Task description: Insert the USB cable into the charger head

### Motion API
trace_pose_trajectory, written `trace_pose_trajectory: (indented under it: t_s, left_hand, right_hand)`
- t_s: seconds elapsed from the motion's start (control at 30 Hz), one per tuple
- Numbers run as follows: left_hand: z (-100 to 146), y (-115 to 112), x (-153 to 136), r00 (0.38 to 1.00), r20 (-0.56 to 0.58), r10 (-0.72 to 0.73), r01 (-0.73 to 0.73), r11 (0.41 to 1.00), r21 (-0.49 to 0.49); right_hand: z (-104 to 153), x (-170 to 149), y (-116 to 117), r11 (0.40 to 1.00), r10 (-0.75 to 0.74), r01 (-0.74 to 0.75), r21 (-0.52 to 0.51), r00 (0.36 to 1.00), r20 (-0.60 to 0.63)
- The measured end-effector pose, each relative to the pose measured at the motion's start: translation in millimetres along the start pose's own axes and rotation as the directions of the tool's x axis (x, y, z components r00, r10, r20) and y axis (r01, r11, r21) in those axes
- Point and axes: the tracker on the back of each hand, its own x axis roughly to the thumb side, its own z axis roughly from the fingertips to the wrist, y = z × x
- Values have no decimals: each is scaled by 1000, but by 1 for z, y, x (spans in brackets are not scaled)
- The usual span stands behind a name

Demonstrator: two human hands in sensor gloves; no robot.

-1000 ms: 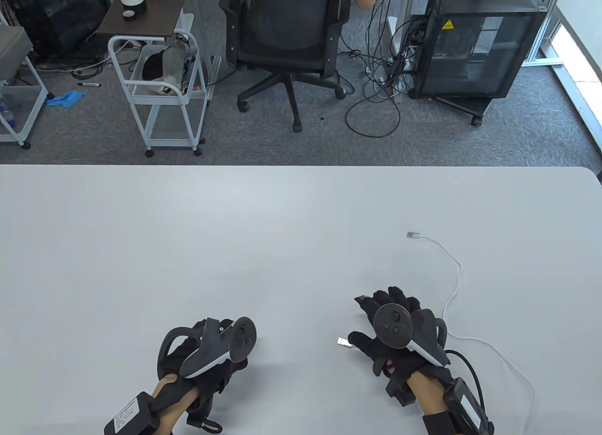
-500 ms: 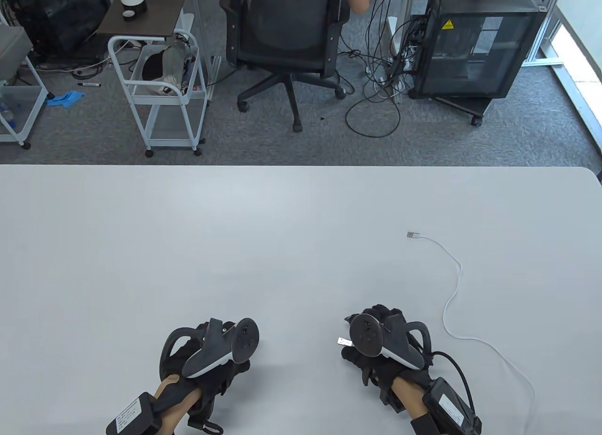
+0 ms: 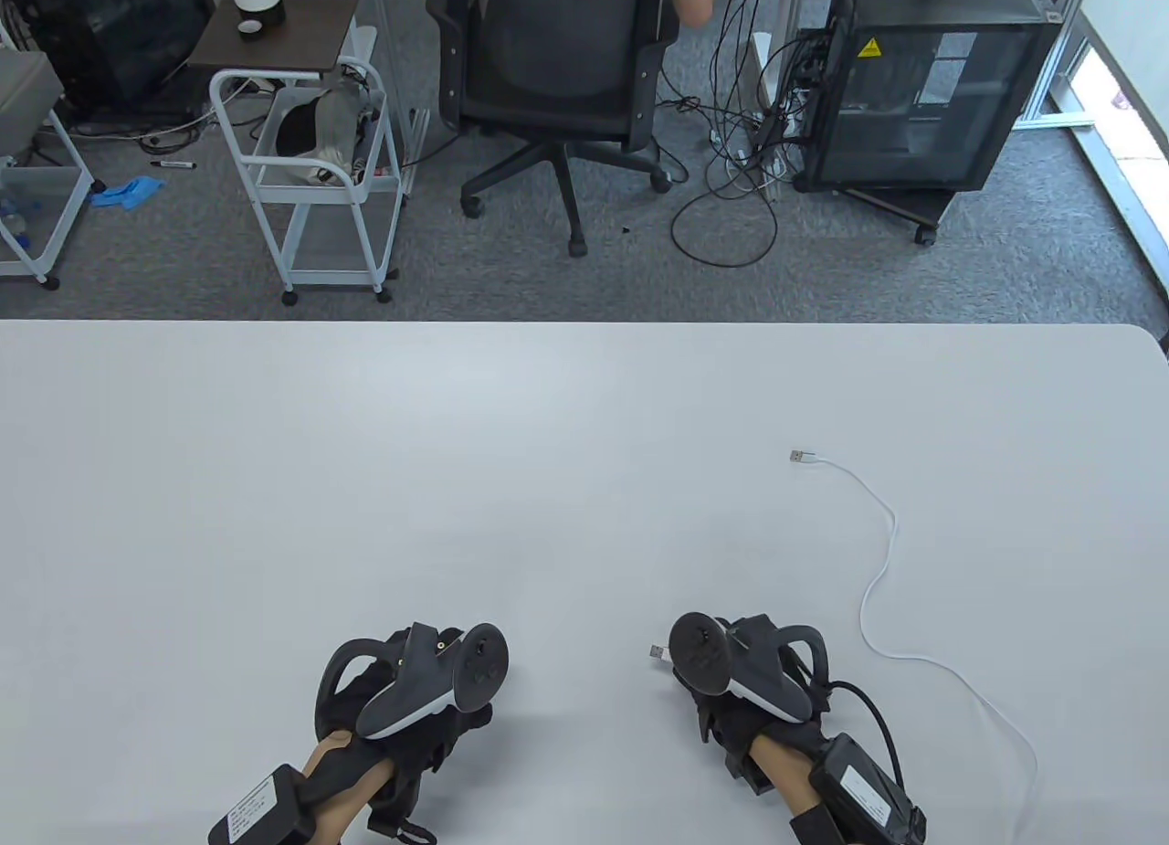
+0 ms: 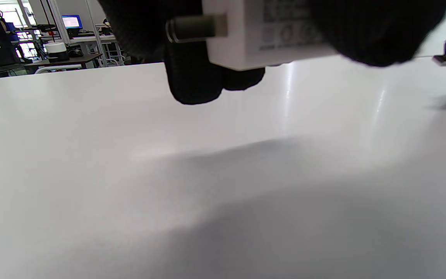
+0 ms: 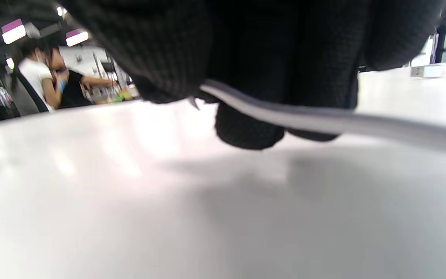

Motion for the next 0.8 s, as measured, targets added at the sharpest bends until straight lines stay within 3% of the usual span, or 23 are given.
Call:
trace_pose_trajectory:
  t_s: [0.2,0.6,0.8]
  left_hand:
    - [0,1,4,1000,20,4,-4,1000,7]
    - [8,1,25,992,122,9,-13,999,34]
    - [10,3,32,988,150,31,-38,998,40]
  right_hand:
    - [7,8,-24,983,-172,176,-54,983,69]
    - [15,81,-4,960,-281,272,72,910,304]
    - [18,90,-1,954,-299,286,89,902,310]
